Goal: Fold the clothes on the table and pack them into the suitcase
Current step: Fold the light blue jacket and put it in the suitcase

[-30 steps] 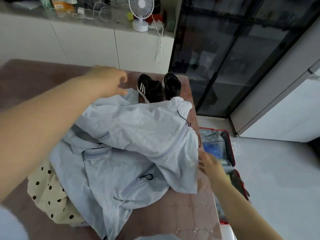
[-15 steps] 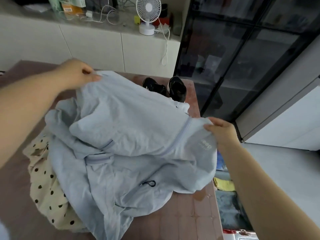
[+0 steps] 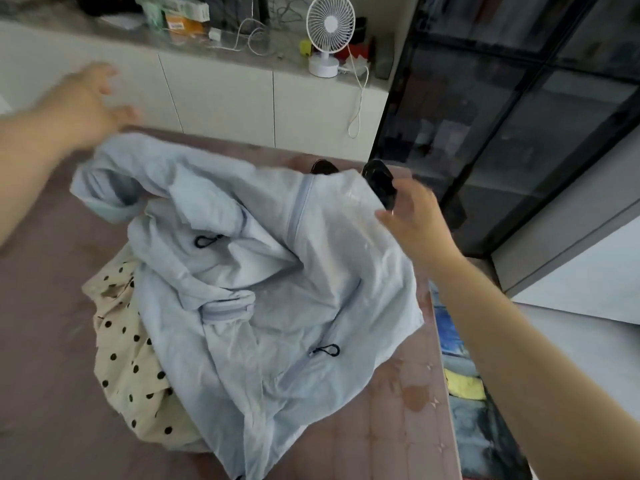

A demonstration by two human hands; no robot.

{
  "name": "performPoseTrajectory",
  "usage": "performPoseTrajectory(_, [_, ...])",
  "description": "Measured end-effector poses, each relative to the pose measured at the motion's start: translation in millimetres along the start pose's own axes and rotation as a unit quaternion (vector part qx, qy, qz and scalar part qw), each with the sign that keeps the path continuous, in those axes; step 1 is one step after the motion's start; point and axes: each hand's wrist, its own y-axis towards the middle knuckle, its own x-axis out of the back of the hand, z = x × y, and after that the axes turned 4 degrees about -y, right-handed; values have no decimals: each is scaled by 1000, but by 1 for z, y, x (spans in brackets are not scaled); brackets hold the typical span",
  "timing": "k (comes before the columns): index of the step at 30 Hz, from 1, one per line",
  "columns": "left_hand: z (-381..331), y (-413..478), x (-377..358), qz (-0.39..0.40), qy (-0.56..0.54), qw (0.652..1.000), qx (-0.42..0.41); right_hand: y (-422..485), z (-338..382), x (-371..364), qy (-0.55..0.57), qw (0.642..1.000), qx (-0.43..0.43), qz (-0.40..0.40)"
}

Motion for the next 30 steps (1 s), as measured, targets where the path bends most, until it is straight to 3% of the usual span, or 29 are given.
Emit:
performPoseTrajectory(3, [-12,-56,-4,32,15,991,-130,-65,-31,-10,34,997,-66,1])
performPoseTrajectory(6, [-13,-117,-18,124,56,955,-264,-135,-65,-41,116,956,-266,44])
performPoseTrajectory(8, [3,-138,-40,157,81,946,-270,-169,-76,-67,105,924,-350,110])
performPoseTrajectory(10, [10,-155,-60,198,129,940,-247,-185,-71,-84,118,910,-368,149])
performPoseTrajectory(15, [21,-162,-80,224,167,934,-222,-179,-46,-95,237,872,-415,105])
performPoseTrajectory(17, [20,-163,-74,256,190,923,-215,-170,-44,-79,233,875,-419,64])
performPoseTrajectory(20, [25,-166,-64,306,194,902,-234,-139,-50,-35,183,909,-372,-29])
performPoseTrajectory(24, [45,-181,-56,224,158,906,-322,-97,-67,1,121,929,-331,-111])
performPoseTrajectory(28, [14,-218,-48,274,136,899,-313,-109,-62,-8,68,951,-301,-33])
performPoseTrajectory(30, [-3,-234,-48,287,127,903,-294,-139,-51,-24,-2,969,-244,-21])
